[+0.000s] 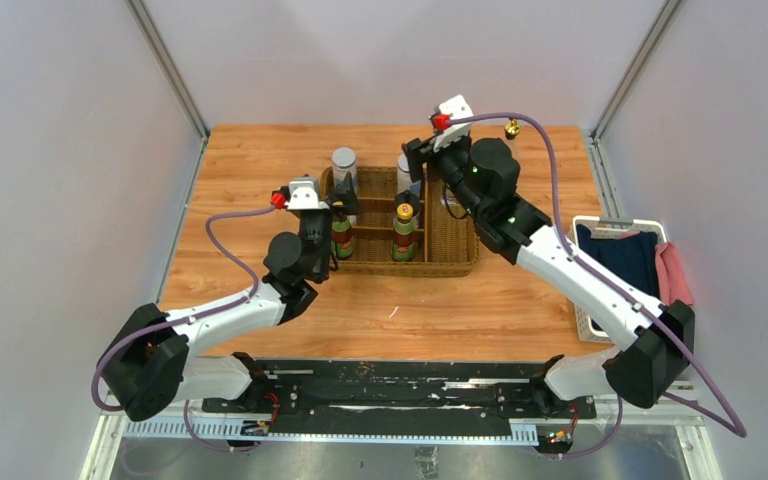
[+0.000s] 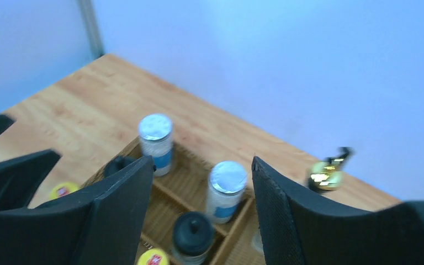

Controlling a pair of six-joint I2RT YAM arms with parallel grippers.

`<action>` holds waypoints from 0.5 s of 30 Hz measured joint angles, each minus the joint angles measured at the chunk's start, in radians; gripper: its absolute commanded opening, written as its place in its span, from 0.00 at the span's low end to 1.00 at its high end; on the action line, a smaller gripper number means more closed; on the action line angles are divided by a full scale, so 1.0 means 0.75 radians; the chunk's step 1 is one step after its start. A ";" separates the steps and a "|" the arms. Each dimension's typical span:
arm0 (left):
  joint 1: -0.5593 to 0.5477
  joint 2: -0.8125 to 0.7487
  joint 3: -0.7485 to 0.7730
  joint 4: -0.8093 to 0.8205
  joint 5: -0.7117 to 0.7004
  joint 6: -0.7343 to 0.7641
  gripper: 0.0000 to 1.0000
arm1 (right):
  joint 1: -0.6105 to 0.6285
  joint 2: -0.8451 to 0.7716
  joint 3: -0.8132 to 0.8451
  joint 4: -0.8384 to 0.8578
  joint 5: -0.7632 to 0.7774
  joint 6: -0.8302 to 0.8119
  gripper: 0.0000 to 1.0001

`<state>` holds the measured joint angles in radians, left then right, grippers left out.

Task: Organize the condiment bottles
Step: Place the bottle in the storage box, then pick up the bottle from the center of the board.

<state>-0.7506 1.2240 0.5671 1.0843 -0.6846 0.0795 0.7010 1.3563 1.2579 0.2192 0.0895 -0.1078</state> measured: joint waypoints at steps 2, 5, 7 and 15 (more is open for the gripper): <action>0.000 0.000 0.027 -0.028 0.001 0.001 0.90 | -0.015 -0.025 0.017 0.010 0.094 -0.025 0.70; 0.000 0.002 0.056 -0.053 0.006 0.002 0.91 | -0.085 -0.031 0.019 0.016 0.181 -0.034 0.71; 0.000 0.011 0.084 -0.070 0.011 0.007 0.91 | -0.163 -0.021 0.017 0.017 0.229 -0.033 0.72; 0.000 0.062 0.155 -0.104 0.015 0.035 0.93 | -0.380 0.065 -0.011 0.030 0.304 -0.032 0.79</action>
<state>-0.7506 1.2701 0.6830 1.0065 -0.6731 0.1055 0.4156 1.4048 1.2495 0.2417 0.3176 -0.1318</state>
